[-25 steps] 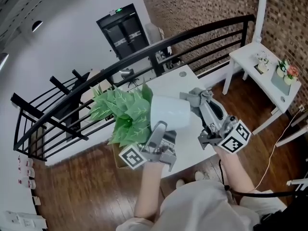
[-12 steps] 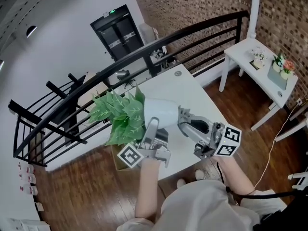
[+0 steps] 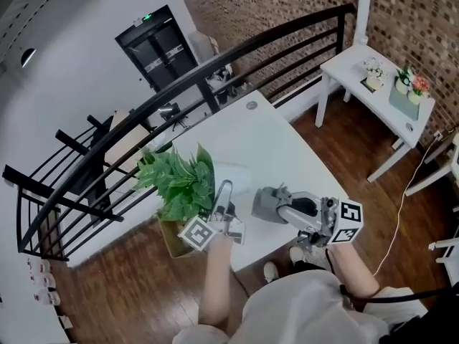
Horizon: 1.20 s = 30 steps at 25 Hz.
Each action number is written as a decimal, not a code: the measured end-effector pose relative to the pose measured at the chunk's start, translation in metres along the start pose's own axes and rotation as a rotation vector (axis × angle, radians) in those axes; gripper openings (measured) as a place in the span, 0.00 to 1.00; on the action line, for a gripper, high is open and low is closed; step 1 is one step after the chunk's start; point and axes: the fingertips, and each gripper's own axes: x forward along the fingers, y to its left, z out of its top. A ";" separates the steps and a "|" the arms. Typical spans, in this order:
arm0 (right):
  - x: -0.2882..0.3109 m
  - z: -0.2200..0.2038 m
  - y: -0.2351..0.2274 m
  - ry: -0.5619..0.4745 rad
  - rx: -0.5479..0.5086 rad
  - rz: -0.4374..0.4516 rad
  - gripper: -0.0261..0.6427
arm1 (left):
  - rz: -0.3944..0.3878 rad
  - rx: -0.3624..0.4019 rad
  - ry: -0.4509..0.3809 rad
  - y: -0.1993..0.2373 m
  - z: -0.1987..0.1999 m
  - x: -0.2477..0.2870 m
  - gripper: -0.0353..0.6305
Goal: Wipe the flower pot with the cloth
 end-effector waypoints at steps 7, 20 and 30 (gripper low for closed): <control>-0.049 -0.053 -0.027 0.126 0.033 -0.235 0.06 | 0.355 0.401 0.209 0.157 -0.031 -0.043 0.85; -0.092 -0.066 -0.043 0.253 -0.059 -0.431 0.06 | 0.450 0.908 0.571 0.268 -0.162 -0.084 0.86; -0.081 -0.079 -0.014 0.224 -0.067 -0.460 0.06 | 0.447 0.845 0.609 0.247 -0.176 -0.142 0.93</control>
